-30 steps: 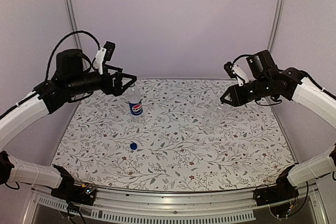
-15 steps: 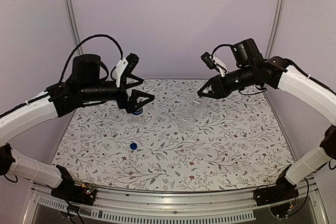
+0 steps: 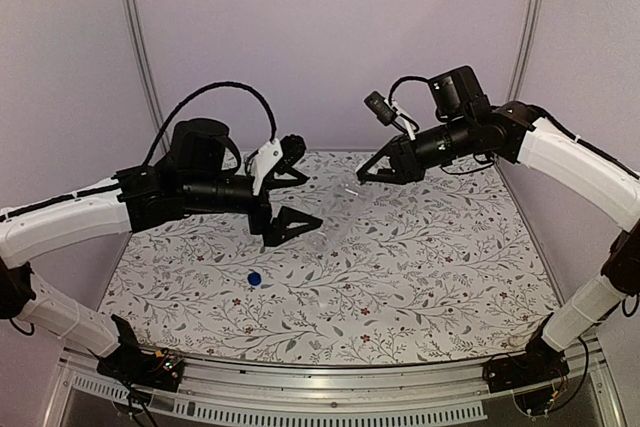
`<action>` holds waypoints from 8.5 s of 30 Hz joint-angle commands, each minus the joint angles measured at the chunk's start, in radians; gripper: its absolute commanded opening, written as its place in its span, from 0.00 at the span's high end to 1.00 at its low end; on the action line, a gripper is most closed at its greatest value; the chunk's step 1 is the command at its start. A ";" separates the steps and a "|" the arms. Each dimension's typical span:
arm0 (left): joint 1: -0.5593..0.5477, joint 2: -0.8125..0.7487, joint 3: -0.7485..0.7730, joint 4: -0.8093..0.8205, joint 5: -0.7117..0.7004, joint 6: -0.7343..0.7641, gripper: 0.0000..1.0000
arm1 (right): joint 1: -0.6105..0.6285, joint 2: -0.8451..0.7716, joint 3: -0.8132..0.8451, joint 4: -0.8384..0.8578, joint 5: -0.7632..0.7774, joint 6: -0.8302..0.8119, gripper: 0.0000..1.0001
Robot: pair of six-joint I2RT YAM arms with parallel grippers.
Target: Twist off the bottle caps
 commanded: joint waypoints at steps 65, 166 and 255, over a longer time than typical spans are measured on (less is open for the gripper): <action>-0.088 0.058 -0.221 0.512 -0.096 -0.361 0.80 | 0.077 -0.014 -0.163 0.702 0.036 0.379 0.21; -0.134 0.132 -0.165 0.543 -0.352 -0.427 0.86 | 0.175 0.099 0.140 0.342 0.392 0.267 0.22; -0.142 0.127 -0.147 0.475 -0.436 -0.425 0.83 | 0.171 0.121 0.142 0.326 0.416 0.278 0.35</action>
